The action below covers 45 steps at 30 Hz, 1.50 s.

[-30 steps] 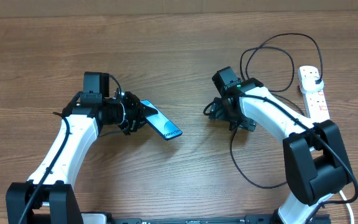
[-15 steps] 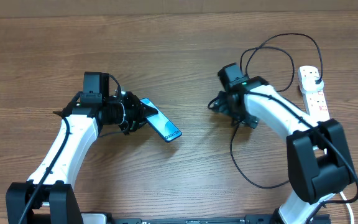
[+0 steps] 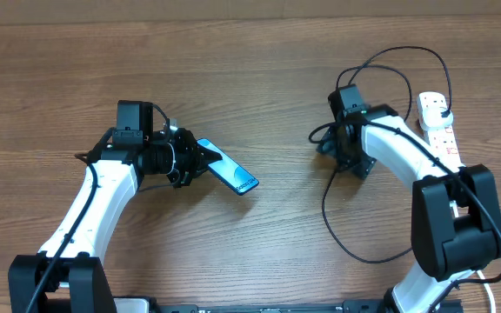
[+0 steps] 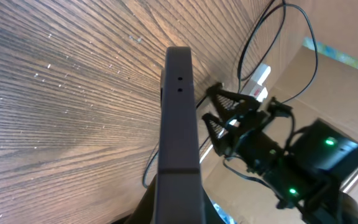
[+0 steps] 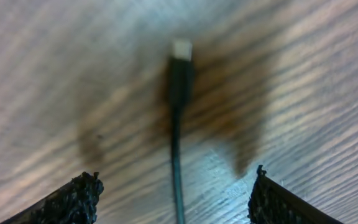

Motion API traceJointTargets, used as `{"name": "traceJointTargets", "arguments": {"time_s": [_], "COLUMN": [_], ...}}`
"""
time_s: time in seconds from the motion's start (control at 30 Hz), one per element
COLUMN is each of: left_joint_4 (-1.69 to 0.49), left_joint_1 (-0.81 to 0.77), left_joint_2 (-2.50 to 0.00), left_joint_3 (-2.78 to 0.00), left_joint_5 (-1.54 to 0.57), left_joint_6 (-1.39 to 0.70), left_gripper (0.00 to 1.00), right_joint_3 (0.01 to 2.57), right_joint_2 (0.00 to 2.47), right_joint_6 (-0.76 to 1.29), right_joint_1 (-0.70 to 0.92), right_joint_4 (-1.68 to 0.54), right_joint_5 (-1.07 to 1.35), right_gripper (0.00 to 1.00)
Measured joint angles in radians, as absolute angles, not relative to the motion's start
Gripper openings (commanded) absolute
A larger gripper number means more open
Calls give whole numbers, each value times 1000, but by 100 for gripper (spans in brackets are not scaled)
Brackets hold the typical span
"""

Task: Plug charger to phone and switch on socket
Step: 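Turn the phone port-down with the left gripper, bring plug closer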

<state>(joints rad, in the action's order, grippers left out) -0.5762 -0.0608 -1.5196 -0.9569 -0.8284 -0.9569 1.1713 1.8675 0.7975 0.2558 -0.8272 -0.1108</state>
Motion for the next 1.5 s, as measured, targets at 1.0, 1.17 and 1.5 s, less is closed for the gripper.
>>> {"name": "traceJointTargets", "arguments": {"time_s": [1.0,1.17,1.5], "left_joint_4": [-603,-624,-538], "left_joint_1": [-61,-61,-61], "left_joint_2": [-1520,-1520,-1520], "left_joint_3": [-957,-957,-957], "left_joint_5": [-871,-871,-887], "left_joint_6": [-961,-966,-954], "left_gripper": [4,4,4], "right_joint_3": [1116,1112,1139], "right_joint_2": [1865,1865,1844], "right_joint_6": [809,750,453], "right_joint_1": [256,256,256], "right_joint_4": [-724,-692,-696], "right_joint_5": [-75,-57,243], "right_gripper": [4,4,4]}}
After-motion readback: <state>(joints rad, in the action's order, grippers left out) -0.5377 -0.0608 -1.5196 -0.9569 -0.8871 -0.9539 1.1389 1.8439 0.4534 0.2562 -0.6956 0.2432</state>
